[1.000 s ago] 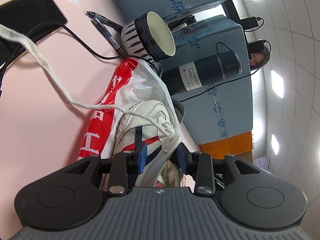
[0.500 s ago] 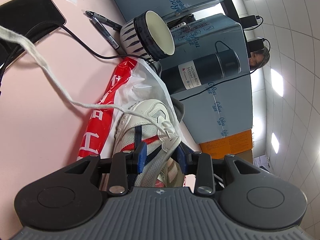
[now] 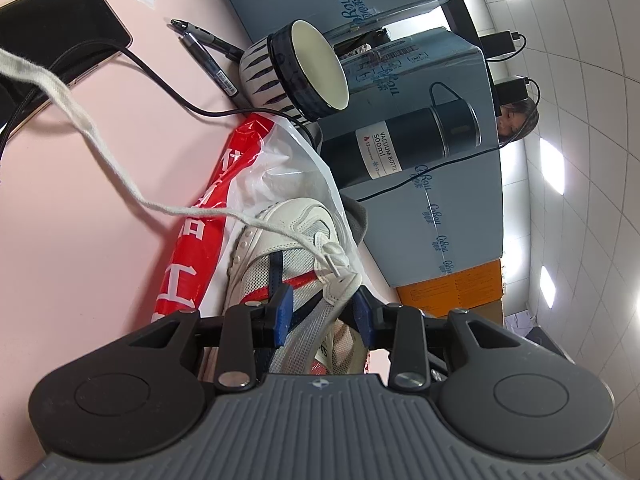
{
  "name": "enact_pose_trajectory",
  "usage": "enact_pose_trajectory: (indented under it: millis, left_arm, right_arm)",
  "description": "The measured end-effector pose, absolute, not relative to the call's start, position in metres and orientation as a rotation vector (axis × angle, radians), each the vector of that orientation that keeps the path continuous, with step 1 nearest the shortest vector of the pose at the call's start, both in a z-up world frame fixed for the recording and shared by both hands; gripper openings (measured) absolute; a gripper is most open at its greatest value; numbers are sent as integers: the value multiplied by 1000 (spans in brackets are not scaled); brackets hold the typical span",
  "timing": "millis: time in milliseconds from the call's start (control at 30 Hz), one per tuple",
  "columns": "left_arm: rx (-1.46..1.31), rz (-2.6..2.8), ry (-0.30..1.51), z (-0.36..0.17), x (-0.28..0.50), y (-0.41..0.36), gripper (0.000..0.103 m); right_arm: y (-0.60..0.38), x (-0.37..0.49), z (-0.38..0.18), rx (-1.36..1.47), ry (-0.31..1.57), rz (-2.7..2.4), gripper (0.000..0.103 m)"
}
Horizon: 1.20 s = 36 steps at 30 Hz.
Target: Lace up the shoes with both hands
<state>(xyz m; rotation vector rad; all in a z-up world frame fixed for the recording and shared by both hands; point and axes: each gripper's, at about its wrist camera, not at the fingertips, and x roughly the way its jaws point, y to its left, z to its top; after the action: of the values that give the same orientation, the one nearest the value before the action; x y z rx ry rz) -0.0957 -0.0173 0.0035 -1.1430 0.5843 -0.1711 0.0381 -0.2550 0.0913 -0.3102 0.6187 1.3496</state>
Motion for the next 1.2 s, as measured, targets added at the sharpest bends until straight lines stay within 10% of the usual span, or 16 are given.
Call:
enact_pose_trajectory:
  millis: [200,333,900,1200]
  left_arm:
    - [-1121,-174,584,7,-97,-18,32]
    - [-1029,-186,559,24,-104,-21,55]
    - [-710,-69,485,46,-93,-54,51]
    - [-684,-76,471,43,-85,-61,31]
  right_arm:
    - [-253,42,90,-248,608,1336,8]
    - [-272,38,98,-208,557,1289,37]
    - [-284,-9,92,-130,664,1389,51]
    - [-276,-20,74,-182,717,1358,53]
